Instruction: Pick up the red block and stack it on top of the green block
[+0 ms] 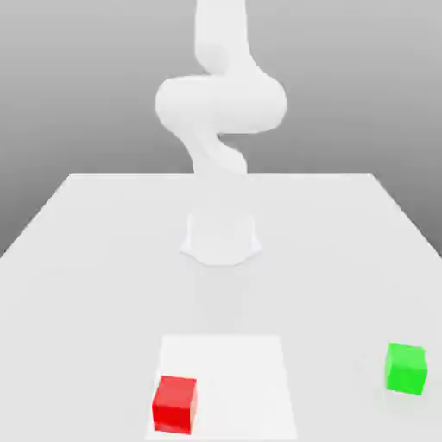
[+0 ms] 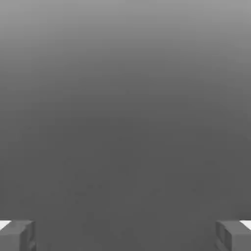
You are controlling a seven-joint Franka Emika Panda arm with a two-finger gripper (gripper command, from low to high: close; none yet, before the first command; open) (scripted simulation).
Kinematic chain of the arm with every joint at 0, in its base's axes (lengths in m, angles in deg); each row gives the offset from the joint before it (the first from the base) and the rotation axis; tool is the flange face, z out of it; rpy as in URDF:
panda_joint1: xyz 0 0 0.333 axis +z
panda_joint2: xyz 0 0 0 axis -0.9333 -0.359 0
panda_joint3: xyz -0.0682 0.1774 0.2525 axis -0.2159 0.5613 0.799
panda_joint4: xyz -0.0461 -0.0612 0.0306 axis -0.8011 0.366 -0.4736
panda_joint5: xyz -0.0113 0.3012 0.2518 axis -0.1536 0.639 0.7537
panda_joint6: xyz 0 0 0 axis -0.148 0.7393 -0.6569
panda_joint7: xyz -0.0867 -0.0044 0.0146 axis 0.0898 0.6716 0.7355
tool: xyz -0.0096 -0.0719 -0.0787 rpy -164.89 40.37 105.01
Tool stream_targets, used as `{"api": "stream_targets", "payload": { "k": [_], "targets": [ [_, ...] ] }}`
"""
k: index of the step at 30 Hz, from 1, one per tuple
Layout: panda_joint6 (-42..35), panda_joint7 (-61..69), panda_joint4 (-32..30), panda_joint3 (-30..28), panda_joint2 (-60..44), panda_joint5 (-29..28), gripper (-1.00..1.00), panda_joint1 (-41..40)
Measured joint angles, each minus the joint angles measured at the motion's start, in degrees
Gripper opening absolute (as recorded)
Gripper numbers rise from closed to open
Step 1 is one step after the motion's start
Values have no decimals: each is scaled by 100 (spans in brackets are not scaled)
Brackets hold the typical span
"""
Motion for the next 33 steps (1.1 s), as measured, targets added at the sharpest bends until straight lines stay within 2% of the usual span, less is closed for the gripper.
{"api": "stream_targets", "payload": {
  "k": [23,29,30,33],
  "targets": [
    [1918,187,-997,-375,-4812,179,0,-245],
    [2817,306,-924,-266,-6056,333,0,-358],
    [2920,323,-906,-254,-6178,357,-100,-366],
    [2919,319,-906,-253,-6178,354,-100,-366]
  ]
}}
